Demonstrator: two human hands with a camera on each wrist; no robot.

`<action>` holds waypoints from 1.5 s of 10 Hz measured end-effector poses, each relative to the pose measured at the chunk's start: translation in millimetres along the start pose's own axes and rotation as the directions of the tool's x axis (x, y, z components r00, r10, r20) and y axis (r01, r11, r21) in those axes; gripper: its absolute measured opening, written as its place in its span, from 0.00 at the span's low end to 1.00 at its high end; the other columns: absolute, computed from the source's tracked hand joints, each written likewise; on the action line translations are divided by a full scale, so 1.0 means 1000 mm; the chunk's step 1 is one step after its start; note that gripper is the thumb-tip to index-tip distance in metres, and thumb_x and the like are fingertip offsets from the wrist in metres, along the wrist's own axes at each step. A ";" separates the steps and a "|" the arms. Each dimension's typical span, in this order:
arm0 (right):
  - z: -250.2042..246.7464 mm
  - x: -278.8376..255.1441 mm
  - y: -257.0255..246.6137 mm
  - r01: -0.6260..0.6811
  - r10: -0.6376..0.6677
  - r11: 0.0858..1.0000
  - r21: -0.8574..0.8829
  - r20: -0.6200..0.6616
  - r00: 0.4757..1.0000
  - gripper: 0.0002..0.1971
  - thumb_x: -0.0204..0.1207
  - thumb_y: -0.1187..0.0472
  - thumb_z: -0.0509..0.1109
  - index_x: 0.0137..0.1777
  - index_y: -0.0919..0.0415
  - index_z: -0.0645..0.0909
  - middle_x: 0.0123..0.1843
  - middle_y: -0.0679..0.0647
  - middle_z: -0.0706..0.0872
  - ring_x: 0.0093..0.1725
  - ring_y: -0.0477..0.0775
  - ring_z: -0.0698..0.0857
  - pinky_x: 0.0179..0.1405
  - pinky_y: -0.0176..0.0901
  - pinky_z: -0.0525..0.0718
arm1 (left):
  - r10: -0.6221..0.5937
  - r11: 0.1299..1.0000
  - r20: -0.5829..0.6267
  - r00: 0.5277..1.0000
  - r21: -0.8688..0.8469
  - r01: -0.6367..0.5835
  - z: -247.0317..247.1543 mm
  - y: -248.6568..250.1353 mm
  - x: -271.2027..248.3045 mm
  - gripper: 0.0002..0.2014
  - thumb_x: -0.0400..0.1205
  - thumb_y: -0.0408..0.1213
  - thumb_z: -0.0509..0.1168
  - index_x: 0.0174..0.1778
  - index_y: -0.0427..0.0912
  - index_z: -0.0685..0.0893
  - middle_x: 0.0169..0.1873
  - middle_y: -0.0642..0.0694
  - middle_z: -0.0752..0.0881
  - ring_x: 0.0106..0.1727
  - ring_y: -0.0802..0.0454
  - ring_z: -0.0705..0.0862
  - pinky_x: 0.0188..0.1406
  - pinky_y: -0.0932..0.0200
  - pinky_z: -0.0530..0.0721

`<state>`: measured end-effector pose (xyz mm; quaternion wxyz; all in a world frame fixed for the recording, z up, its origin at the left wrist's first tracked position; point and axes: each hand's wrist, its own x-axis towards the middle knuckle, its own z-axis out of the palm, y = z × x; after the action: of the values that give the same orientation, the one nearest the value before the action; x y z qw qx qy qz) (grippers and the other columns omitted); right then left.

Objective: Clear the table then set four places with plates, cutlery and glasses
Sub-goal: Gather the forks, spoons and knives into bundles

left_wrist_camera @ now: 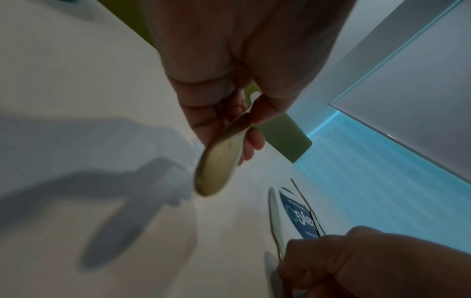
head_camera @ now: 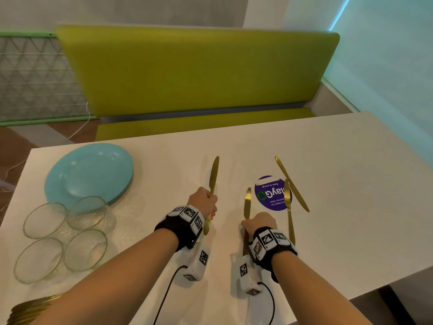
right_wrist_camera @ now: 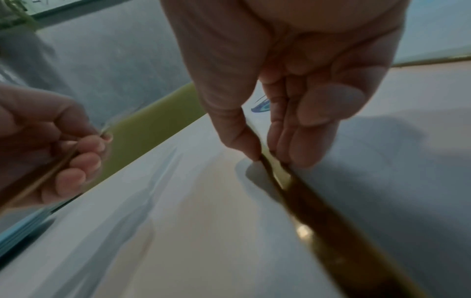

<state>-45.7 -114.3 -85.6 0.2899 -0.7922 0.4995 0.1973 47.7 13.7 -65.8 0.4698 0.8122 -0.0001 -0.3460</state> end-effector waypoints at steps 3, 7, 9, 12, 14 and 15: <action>0.002 -0.011 0.001 0.050 -0.059 0.986 -0.160 -0.048 0.997 0.08 0.75 0.58 0.70 0.48 0.62 0.82 0.45 0.55 0.85 0.48 0.56 0.87 0.43 0.39 0.80 | -0.026 0.996 0.045 0.999 -0.086 0.030 0.001 -0.001 0.002 0.13 0.82 0.30 0.59 0.62 0.35 0.71 0.37 0.42 0.85 0.33 0.49 0.85 0.31 0.60 0.85; -0.036 -0.014 -0.042 0.119 -0.149 0.964 0.239 0.112 0.982 0.12 0.76 0.56 0.68 0.46 0.67 0.85 0.45 0.59 0.92 0.41 0.54 0.91 0.46 0.46 0.91 | -0.042 0.979 0.145 0.989 -0.191 0.070 0.020 0.005 0.002 0.13 0.81 0.25 0.55 0.61 0.34 0.74 0.40 0.38 0.83 0.30 0.47 0.82 0.30 0.58 0.83; -0.042 -0.022 -0.049 0.159 -0.229 0.920 0.359 0.161 0.960 0.16 0.77 0.59 0.69 0.54 0.75 0.83 0.50 0.68 0.89 0.32 0.54 0.85 0.26 0.38 0.82 | 0.060 0.991 0.159 0.985 0.112 -0.079 0.028 0.017 -0.004 0.13 0.81 0.30 0.57 0.59 0.37 0.81 0.54 0.37 0.86 0.54 0.40 0.86 0.52 0.51 0.86; -0.046 -0.028 -0.047 0.271 -0.274 0.962 0.045 0.104 0.956 0.17 0.79 0.55 0.67 0.64 0.63 0.80 0.58 0.58 0.86 0.57 0.57 0.85 0.60 0.46 0.84 | 0.084 0.975 0.299 0.951 0.174 -0.141 0.035 0.022 -0.007 0.10 0.77 0.25 0.60 0.34 0.44 0.76 0.43 0.35 0.84 0.47 0.38 0.86 0.58 0.42 0.86; -0.050 -0.005 -0.031 0.210 -0.229 0.966 0.149 0.122 0.966 0.11 0.80 0.61 0.66 0.54 0.68 0.85 0.51 0.61 0.90 0.43 0.55 0.90 0.49 0.47 0.90 | 0.060 0.994 0.316 0.947 0.072 -0.087 0.046 0.022 -0.003 0.09 0.82 0.26 0.55 0.53 0.37 0.78 0.46 0.40 0.83 0.36 0.49 0.83 0.43 0.54 0.86; -0.060 0.012 -0.015 0.136 -0.137 0.990 0.024 0.068 0.988 0.13 0.81 0.55 0.63 0.53 0.65 0.82 0.50 0.56 0.89 0.47 0.54 0.89 0.48 0.42 0.88 | -0.010 1.000 0.284 0.959 0.007 0.008 0.049 0.027 -0.002 0.09 0.85 0.32 0.53 0.57 0.39 0.74 0.40 0.46 0.82 0.33 0.53 0.79 0.35 0.61 0.80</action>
<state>-25.3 -156.9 -43.0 0.3274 -0.8143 0.4356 0.1999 27.0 -38.4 -59.6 0.4610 0.7554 -0.0646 -0.4611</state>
